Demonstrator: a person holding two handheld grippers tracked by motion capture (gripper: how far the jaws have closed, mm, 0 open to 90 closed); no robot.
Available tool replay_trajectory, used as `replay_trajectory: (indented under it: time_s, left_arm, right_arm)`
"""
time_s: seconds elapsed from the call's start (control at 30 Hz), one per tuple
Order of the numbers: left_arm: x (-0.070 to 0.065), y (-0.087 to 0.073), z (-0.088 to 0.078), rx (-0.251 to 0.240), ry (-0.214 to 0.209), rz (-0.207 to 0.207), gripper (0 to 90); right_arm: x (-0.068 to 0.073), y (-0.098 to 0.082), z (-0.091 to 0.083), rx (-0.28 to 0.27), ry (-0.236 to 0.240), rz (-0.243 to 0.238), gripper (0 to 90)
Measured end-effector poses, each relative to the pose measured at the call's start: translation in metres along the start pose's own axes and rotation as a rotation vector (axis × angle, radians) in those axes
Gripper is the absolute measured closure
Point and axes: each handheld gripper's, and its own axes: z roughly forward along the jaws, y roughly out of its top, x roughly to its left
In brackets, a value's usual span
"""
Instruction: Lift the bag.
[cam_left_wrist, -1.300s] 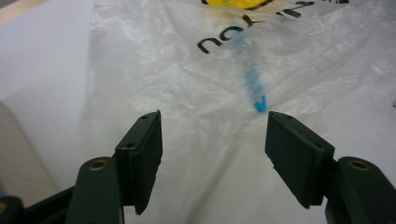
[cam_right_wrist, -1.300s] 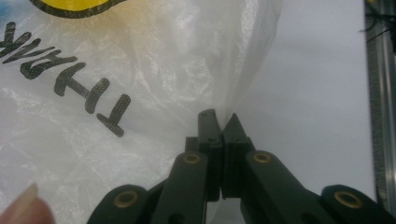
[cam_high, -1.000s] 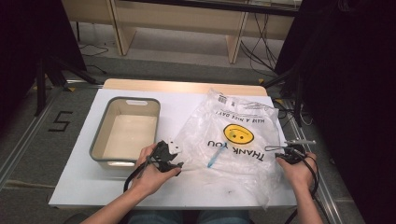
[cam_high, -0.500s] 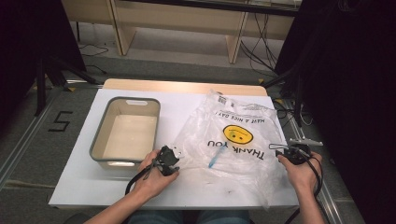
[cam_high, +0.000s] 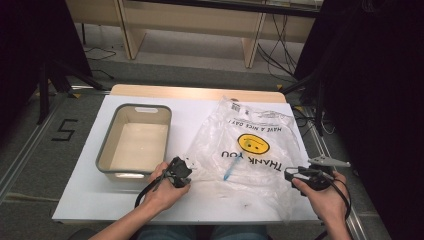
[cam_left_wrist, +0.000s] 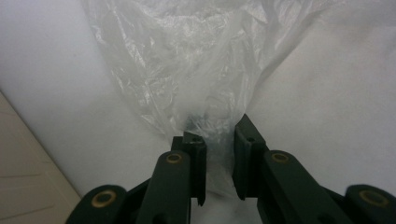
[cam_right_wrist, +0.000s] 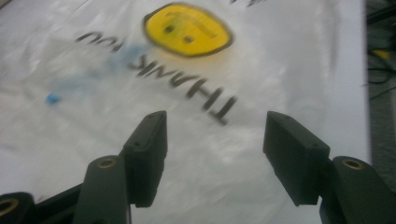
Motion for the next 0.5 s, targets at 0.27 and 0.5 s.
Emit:
replay_trajectory:
  time_s: [0.27, 0.5]
  left_arm:
    - [-0.002, -0.001, -0.001, 0.015, -0.016, -0.014, 85.2]
    - [-0.007, -0.003, -0.005, 0.040, -0.028, -0.025, 88.0]
  right_arm:
    - [0.026, -0.023, 0.002, 0.113, 0.107, -0.092, 35.5]
    - [0.026, -0.038, 0.010, 0.299, 0.087, -0.175, 48.7]
